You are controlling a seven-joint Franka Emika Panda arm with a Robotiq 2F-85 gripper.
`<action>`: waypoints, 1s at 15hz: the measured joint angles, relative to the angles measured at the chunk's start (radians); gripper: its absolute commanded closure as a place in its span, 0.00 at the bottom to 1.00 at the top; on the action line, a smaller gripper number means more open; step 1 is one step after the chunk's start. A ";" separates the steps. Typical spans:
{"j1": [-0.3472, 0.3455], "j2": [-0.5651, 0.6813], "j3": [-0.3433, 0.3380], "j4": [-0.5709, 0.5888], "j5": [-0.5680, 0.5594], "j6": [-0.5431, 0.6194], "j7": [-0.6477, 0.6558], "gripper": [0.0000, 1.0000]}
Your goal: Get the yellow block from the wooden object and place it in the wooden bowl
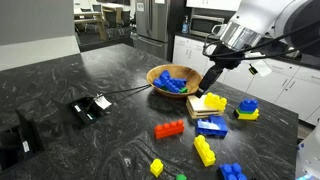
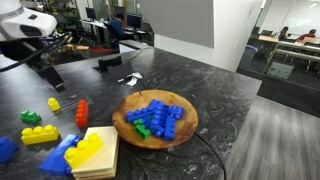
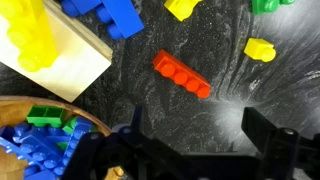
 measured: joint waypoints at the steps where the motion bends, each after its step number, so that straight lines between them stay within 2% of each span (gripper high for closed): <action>1: 0.000 0.000 0.000 0.000 0.000 0.000 0.000 0.00; 7: -0.011 0.001 -0.003 -0.007 -0.023 -0.011 0.032 0.00; 12: -0.100 -0.002 -0.008 -0.044 -0.162 -0.128 0.183 0.00; 15: -0.123 -0.009 -0.026 -0.062 -0.175 -0.200 0.203 0.00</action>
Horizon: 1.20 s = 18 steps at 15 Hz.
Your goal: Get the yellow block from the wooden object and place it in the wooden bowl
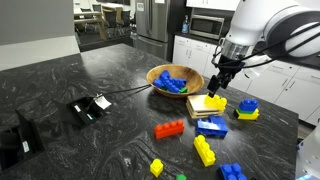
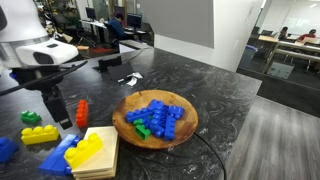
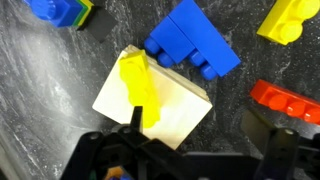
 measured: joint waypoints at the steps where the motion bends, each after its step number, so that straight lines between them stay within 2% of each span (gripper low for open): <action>1: 0.000 -0.003 -0.009 -0.008 0.001 -0.020 -0.001 0.00; 12: 0.000 -0.012 -0.027 -0.029 0.001 -0.034 0.000 0.00; 18: -0.020 0.029 -0.059 -0.066 -0.003 0.039 -0.012 0.00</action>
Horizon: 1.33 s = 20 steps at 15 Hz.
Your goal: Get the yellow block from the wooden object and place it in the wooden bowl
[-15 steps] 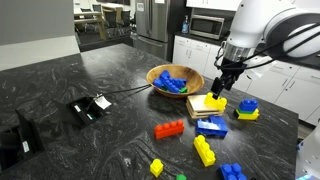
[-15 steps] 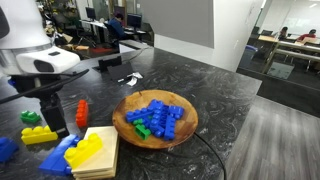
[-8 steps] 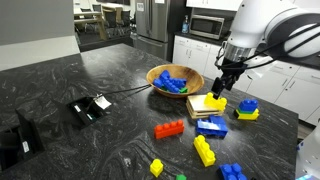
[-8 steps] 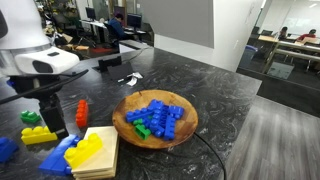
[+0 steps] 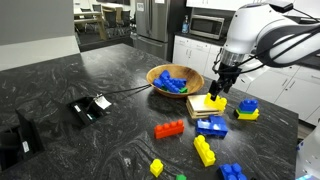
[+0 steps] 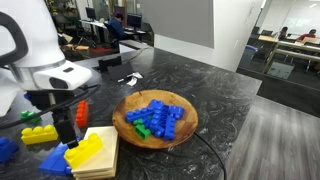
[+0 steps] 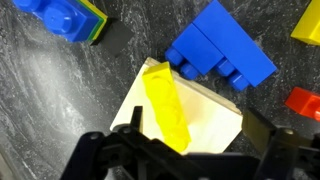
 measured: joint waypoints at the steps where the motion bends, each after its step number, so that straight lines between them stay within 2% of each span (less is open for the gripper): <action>1: -0.003 0.009 -0.007 -0.007 0.000 0.014 -0.006 0.00; 7: -0.010 0.051 -0.063 -0.050 0.008 0.096 -0.032 0.00; 8: -0.010 0.056 -0.072 -0.056 0.018 0.109 -0.046 0.25; 9: -0.010 0.063 -0.078 -0.061 0.032 0.118 -0.062 0.26; 18: -0.010 0.061 -0.096 -0.069 0.066 0.137 -0.091 0.90; 20: -0.011 0.057 -0.097 -0.068 0.066 0.137 -0.091 0.90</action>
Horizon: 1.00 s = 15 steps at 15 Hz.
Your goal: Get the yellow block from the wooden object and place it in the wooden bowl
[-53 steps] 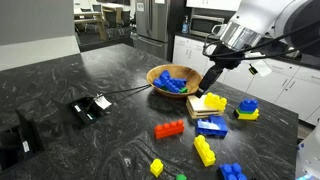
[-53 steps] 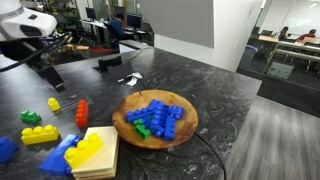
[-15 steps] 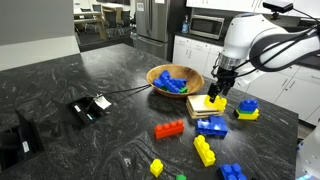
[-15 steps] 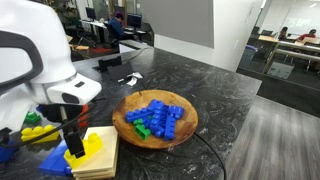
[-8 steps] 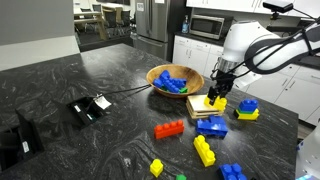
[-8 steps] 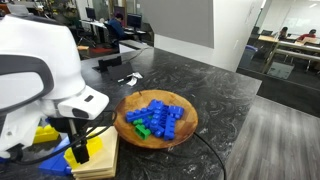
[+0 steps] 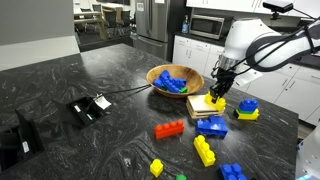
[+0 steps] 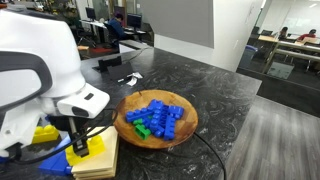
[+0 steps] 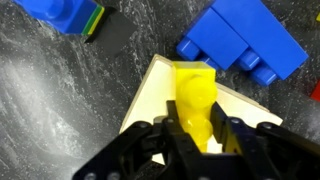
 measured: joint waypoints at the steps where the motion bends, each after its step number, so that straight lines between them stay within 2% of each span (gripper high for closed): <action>1: 0.000 -0.001 0.000 0.000 0.000 0.000 0.000 0.90; 7: -0.005 -0.050 0.004 0.023 -0.033 0.004 0.029 0.90; 11: -0.054 -0.123 0.040 0.080 -0.139 0.046 0.144 0.90; 15: -0.115 -0.082 0.057 0.161 -0.213 0.101 0.188 0.90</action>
